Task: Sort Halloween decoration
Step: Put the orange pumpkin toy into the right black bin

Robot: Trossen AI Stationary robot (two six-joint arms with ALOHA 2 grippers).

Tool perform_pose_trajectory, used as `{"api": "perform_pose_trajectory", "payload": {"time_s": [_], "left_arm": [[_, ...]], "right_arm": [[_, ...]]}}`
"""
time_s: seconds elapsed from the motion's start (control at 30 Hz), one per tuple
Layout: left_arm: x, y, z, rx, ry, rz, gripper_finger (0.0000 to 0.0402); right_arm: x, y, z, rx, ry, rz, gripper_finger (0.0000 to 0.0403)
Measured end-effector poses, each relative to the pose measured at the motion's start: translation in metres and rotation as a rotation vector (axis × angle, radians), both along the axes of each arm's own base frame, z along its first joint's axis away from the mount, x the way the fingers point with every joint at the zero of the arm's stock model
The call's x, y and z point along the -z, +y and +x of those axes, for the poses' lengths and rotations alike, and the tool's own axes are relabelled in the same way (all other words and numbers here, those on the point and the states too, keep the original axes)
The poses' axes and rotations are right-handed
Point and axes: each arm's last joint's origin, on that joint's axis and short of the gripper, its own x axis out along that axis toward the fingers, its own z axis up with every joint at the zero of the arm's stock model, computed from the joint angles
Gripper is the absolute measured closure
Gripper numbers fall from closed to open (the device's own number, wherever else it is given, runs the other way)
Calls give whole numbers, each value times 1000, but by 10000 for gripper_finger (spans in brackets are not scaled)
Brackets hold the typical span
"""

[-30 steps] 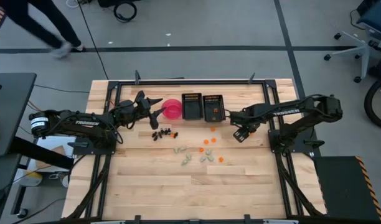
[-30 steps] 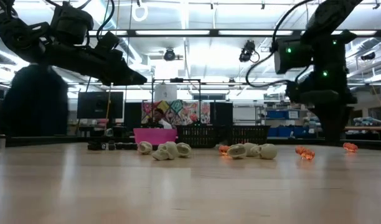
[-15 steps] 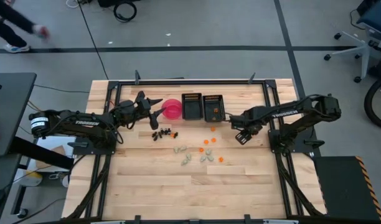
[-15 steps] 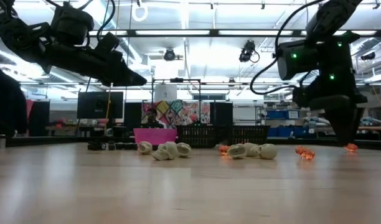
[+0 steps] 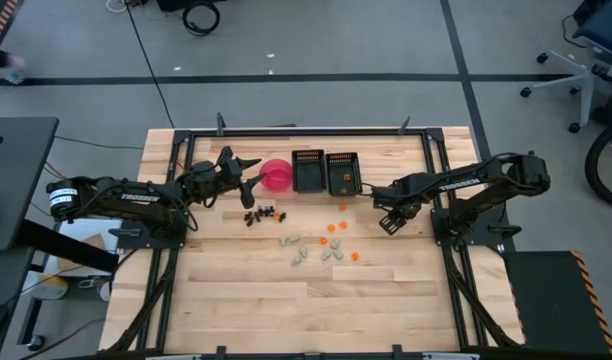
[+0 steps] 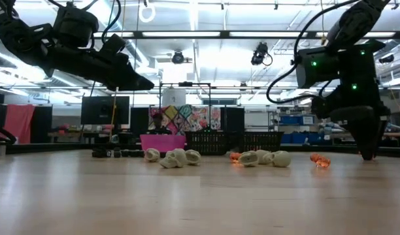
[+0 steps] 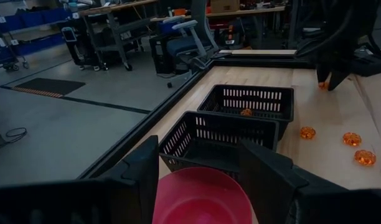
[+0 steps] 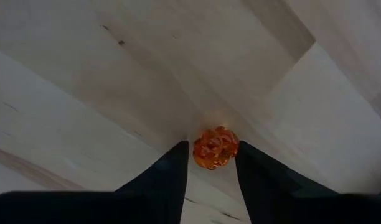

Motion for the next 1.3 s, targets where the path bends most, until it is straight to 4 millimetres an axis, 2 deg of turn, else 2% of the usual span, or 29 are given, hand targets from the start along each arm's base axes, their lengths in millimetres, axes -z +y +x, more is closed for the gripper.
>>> {"api": "perform_pose_trajectory", "payload": {"time_s": [0.33, 0.63, 1.03, 1.17, 1.3], "left_arm": [[0, 0, 0, -1, -4, -8, 212], [0, 0, 0, -1, -4, -8, 212], [0, 0, 0, -2, -6, -12, 212], [0, 0, 0, -2, -7, -13, 212], [0, 0, 0, -2, -6, -14, 212]], "right_arm": [[-2, 0, 5, -47, -29, -44, 295], [-24, 7, 29, -148, -142, -128, 295], [-57, -1, 58, -280, -266, -386, 297], [-55, -4, 57, -281, -257, -355, 296], [-40, -5, 50, -278, -222, -354, 290]]}}
